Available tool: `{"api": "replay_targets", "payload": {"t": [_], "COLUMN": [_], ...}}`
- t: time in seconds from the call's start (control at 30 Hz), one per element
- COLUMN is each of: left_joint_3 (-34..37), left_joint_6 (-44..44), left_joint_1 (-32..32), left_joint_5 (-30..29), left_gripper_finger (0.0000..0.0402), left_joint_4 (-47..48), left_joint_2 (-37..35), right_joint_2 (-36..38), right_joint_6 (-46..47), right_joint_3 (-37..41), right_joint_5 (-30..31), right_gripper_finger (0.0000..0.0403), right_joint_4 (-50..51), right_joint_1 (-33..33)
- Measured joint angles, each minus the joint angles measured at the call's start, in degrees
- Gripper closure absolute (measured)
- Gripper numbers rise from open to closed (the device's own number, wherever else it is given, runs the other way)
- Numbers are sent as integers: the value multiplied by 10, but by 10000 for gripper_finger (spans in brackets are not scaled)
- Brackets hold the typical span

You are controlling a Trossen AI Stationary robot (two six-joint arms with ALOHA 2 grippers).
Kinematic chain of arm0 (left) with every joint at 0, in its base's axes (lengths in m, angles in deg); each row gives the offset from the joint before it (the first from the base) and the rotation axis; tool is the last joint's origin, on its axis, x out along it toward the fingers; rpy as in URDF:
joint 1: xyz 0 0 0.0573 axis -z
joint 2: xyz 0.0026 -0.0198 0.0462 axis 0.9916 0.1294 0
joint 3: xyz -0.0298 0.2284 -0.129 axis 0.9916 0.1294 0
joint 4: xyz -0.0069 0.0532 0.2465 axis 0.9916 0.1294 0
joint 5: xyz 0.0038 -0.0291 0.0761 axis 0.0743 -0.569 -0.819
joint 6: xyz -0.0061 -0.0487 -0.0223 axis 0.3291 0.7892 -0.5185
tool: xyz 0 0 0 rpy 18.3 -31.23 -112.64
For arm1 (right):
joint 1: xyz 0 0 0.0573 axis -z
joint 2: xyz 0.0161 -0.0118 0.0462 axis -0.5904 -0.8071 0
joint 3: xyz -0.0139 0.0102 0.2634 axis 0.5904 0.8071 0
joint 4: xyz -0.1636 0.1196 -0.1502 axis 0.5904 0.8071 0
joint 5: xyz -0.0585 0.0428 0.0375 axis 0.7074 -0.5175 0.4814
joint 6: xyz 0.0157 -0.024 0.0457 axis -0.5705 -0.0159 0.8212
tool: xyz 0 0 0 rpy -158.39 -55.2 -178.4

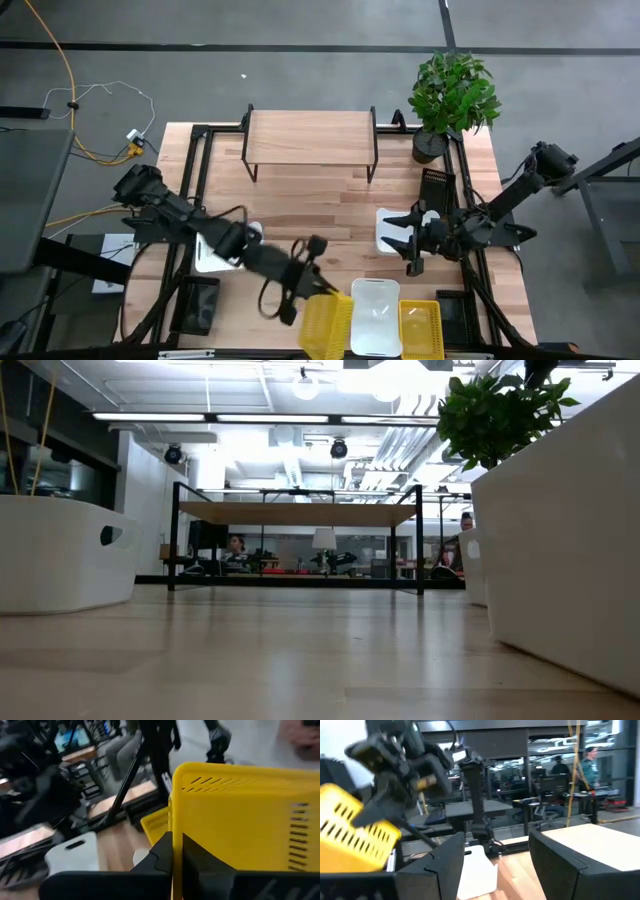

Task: Stack baskets on shelf by color
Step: Stack the left yellow bin on the stacked yellow bins

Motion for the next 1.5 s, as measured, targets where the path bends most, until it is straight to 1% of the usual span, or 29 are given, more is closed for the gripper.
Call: {"api": "replay_targets", "payload": {"t": [0.07, 0.17, 0.27, 0.33, 0.4, 0.53, 0.6, 0.8, 0.93, 1.1, 1.5], "left_joint_3": [36, 91, 128, 133, 121, 51, 1, -143, -210, -256, -304], "left_joint_6": [3, 14, 29, 41, 44, 27, 20, 25, 30, 34, 15], "left_joint_1": [-20, -39, -51, -56, -56, -52, -51, -51, -54, -60, -66], "left_joint_5": [36, 77, 113, 114, 94, 32, 16, 11, 9, 5, 24], "left_gripper_finger": [401, 401, 401, 401, 401, 401, 401, 401, 401, 401, 401], "left_joint_4": [-67, -203, -351, -432, -486, -491, -490, -462, -447, -434, -450], "left_joint_2": [0, 14, 51, 88, 131, 225, 268, 381, 425, 465, 508], "right_joint_2": [16, 43, 68, 80, 88, 93, 93, 93, 93, 93, 93], "right_joint_6": [-12, -32, -40, -39, -39, -38, -34, -21, -19, -12, -12], "right_joint_3": [0, 0, 0, 0, 0, 0, 0, 0, 0, 0, 0], "right_joint_5": [30, 73, 95, 97, 97, 103, 114, 116, 116, 116, 115], "right_gripper_finger": [194, 194, 194, 194, 194, 194, 194, 194, 194, 194, 194], "right_joint_4": [0, -1, -1, -1, -1, -1, 0, 0, 0, 0, 1], "right_joint_1": [-9, -21, -27, -28, -28, -28, -28, -28, -28, -28, -28]}}
